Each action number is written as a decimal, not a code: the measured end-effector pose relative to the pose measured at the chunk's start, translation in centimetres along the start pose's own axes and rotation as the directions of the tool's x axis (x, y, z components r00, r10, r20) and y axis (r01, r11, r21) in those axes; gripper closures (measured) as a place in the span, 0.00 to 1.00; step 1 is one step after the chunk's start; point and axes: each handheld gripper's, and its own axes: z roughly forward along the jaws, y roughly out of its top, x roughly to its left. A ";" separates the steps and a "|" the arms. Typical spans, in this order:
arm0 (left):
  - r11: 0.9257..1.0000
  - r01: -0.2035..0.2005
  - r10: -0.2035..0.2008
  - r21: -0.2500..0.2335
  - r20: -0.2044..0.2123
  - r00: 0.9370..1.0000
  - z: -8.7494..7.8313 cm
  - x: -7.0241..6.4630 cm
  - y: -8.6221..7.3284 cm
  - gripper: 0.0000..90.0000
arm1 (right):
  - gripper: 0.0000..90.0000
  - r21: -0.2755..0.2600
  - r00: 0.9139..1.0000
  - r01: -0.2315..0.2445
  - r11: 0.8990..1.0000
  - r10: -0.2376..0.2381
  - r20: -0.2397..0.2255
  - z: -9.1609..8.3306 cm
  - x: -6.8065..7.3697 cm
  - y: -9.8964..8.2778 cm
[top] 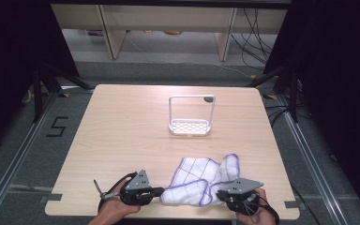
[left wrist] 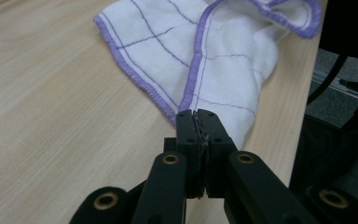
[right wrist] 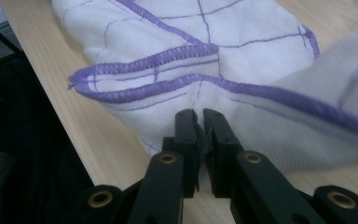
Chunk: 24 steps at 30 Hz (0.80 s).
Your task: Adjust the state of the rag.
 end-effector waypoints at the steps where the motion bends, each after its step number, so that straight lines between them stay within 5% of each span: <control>1: 1.000 -0.001 0.001 0.008 -0.007 1.000 0.2 0.1 0.0 0.96 | 0.94 0.007 1.000 0.005 1.000 -0.005 -0.006 -0.1 -0.1 -0.1; 5: 1.000 0.012 -0.012 0.017 -0.017 1.000 1.1 0.7 0.4 0.90 | 0.90 0.034 1.000 -0.016 0.999 0.016 0.002 0.4 -0.2 -0.1; 9: 0.998 0.069 -0.069 -0.005 0.013 0.998 1.4 1.2 0.9 0.77 | 0.76 0.021 0.998 -0.062 0.998 0.062 0.014 0.3 -0.5 -0.2; 11: 0.998 0.059 -0.059 -0.006 0.007 0.998 1.0 1.6 1.4 0.67 | 0.61 0.016 0.994 -0.104 0.994 0.105 -0.013 -0.1 -0.9 -0.2; 17: 0.992 0.119 -0.119 -0.030 -0.012 0.993 1.5 3.5 3.7 0.50 | 0.46 -0.032 0.985 -0.168 0.985 0.167 -0.040 -2.5 -1.4 0.6; 18: 0.991 0.134 -0.135 -0.030 -0.012 0.991 1.9 4.0 4.2 0.49 | 0.45 -0.053 0.990 -0.139 0.989 0.137 -0.037 -2.9 -1.8 0.7; 24: 0.992 0.127 -0.127 0.000 -0.065 0.990 5.0 5.7 6.3 0.49 | 0.43 -0.120 0.985 -0.169 0.978 0.172 0.013 -4.5 -4.1 1.4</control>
